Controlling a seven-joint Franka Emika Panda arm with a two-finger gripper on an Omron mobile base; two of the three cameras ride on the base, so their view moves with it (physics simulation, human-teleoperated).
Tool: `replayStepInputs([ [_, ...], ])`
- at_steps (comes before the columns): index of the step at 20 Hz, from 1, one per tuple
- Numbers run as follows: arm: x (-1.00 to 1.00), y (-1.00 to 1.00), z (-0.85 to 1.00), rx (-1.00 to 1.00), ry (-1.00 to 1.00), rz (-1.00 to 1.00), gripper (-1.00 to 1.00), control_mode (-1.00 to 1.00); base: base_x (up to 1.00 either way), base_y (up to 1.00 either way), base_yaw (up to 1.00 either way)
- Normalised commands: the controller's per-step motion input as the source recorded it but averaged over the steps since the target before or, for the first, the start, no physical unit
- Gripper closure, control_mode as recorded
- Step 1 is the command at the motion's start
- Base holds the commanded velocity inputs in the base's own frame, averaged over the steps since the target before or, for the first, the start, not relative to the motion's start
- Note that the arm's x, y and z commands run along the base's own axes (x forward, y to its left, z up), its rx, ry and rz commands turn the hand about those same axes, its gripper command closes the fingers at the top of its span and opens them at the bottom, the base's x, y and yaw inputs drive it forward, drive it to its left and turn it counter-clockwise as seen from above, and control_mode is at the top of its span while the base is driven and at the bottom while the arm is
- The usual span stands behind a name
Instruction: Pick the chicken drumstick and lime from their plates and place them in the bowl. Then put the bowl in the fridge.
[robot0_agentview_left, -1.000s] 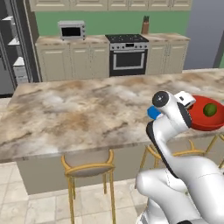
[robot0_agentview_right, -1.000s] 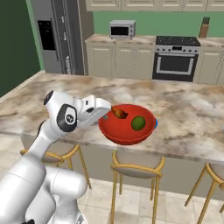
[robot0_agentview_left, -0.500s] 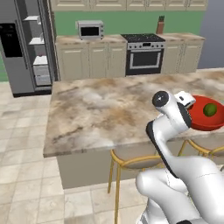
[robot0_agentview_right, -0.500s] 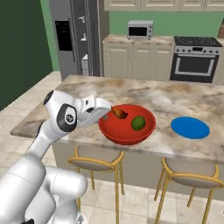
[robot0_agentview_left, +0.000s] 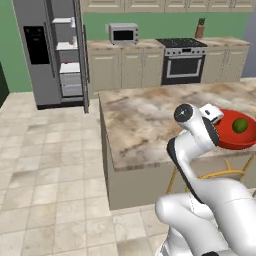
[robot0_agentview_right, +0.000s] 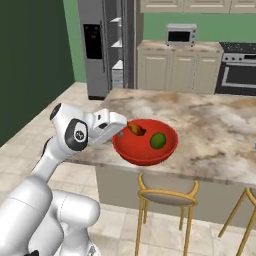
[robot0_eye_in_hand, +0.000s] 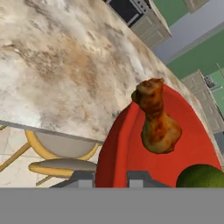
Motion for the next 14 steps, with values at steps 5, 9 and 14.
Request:
replayStepInputs([
  [5, 0.00, 0.00, 0.00, 0.00, 0.00, 0.00, 1.00, 1.00, 0.08, 0.94, 0.00],
  [9, 0.00, 0.00, 0.00, 0.00, 0.00, 0.00, 1.00, 1.00, 0.11, 0.94, 0.00],
  [14, 0.00, 0.00, 0.00, 0.00, 0.00, 0.00, 1.00, 1.00, 0.18, 0.94, 0.00],
])
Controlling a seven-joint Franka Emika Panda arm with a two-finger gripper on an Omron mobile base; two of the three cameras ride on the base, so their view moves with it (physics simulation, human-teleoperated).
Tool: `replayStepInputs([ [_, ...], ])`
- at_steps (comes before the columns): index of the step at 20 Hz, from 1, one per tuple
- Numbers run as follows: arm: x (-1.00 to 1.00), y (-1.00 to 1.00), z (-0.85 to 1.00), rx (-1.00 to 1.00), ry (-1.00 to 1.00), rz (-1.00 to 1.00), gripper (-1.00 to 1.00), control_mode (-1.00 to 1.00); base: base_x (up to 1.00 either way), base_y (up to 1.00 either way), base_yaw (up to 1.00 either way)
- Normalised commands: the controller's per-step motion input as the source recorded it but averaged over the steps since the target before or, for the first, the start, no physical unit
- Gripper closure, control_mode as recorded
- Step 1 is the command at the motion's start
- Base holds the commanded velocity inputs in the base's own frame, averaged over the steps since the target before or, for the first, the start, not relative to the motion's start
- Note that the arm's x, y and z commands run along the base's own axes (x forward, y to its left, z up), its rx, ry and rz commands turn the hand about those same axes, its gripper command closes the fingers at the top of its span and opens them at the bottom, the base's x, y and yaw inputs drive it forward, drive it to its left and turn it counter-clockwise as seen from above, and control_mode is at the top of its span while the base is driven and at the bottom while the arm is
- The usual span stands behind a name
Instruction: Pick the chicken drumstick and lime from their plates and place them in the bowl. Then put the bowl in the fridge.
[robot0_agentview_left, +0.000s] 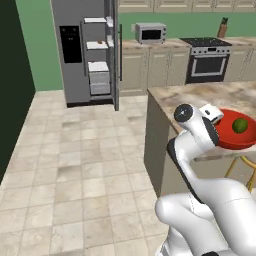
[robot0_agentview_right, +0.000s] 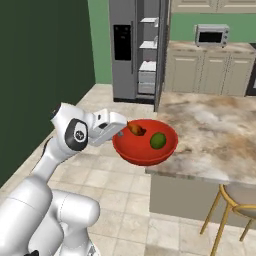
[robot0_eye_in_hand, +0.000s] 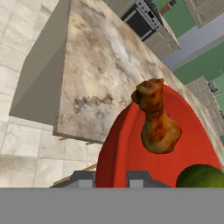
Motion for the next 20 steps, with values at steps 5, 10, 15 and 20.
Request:
replayStepInputs([
  [5, 0.00, 0.00, 0.00, 0.00, 0.00, 0.00, 1.00, 1.00, 0.37, 0.87, 0.00],
  [10, 0.00, 0.00, 0.00, 0.00, 0.00, 0.00, 1.00, 1.00, 0.50, 0.78, 0.00],
  [15, 0.00, 0.00, 0.00, 0.00, 0.00, 0.00, 1.00, 1.00, 0.70, 0.61, 0.00],
  [20, 0.00, 0.00, 0.00, 0.00, 0.00, 0.00, 1.00, 1.00, 0.81, 0.45, 0.00],
])
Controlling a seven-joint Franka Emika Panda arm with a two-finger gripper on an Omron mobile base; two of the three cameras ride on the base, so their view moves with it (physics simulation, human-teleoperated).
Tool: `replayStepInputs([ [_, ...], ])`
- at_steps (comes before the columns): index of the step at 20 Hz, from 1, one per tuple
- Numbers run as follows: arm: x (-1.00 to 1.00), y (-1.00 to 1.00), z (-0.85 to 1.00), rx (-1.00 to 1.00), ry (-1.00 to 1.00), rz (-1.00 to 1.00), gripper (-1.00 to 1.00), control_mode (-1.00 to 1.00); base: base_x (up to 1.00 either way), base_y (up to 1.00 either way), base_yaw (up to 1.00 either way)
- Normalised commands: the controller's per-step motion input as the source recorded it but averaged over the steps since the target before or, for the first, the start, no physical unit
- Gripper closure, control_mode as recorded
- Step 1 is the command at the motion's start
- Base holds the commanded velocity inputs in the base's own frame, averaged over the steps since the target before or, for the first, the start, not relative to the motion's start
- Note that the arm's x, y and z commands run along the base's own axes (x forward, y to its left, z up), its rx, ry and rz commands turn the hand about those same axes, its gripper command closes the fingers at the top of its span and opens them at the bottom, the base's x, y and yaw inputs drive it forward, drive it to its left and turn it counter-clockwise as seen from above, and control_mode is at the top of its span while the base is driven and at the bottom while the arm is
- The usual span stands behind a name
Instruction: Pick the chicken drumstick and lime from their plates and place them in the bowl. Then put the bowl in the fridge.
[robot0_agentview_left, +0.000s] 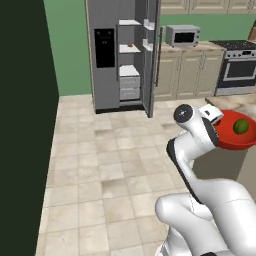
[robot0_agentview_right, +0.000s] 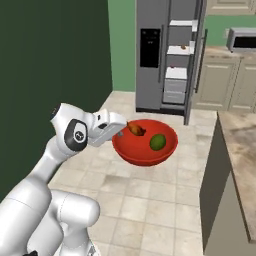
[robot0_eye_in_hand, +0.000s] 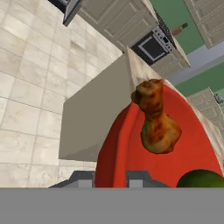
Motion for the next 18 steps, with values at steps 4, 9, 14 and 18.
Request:
replayStepInputs([
  [4, 0.00, 0.00, 0.00, 0.00, 0.00, 0.00, 1.00, 1.00, 0.89, 0.34, 0.00],
  [9, 0.00, 0.00, 0.00, 0.00, 0.00, 0.00, 1.00, 1.00, 0.93, 0.23, 0.00],
  [14, 0.00, 0.00, 0.00, 0.00, 0.00, 0.00, 1.00, 1.00, 0.94, 0.11, 0.00],
  [18, 0.00, 0.00, 0.00, 0.00, 0.00, 0.00, 1.00, 1.00, 0.94, 0.04, 0.02],
])
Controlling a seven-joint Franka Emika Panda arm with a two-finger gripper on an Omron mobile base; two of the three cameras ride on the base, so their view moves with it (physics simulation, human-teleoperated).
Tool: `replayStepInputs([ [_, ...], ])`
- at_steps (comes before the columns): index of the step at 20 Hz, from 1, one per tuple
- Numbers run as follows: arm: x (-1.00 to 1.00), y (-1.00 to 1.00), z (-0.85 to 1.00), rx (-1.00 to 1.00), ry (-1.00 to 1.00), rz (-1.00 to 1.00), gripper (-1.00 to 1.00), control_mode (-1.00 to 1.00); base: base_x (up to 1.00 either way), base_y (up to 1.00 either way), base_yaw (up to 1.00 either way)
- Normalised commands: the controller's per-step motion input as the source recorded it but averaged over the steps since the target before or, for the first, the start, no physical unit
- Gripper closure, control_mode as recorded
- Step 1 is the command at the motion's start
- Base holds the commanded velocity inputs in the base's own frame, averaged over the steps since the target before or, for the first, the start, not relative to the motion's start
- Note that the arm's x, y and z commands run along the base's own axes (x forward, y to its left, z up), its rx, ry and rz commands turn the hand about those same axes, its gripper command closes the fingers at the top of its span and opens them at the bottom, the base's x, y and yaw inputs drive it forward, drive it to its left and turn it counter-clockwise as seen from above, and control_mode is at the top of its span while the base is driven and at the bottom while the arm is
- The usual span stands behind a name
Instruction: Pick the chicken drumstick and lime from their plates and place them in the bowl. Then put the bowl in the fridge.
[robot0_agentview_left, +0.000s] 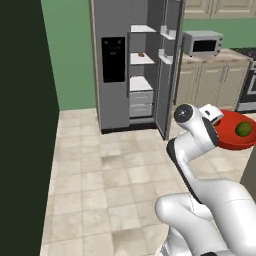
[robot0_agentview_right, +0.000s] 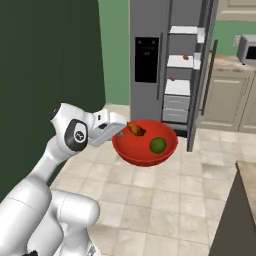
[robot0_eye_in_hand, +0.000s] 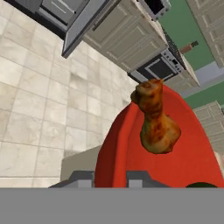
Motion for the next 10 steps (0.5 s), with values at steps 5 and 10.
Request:
replayStepInputs([
  [5, 0.00, 0.00, 0.00, 0.00, 0.00, 0.00, 1.00, 1.00, 0.94, 0.02, 0.03],
  [10, 0.00, 0.00, 0.00, 0.00, 0.00, 0.00, 1.00, 1.00, 0.94, 0.00, 0.07],
])
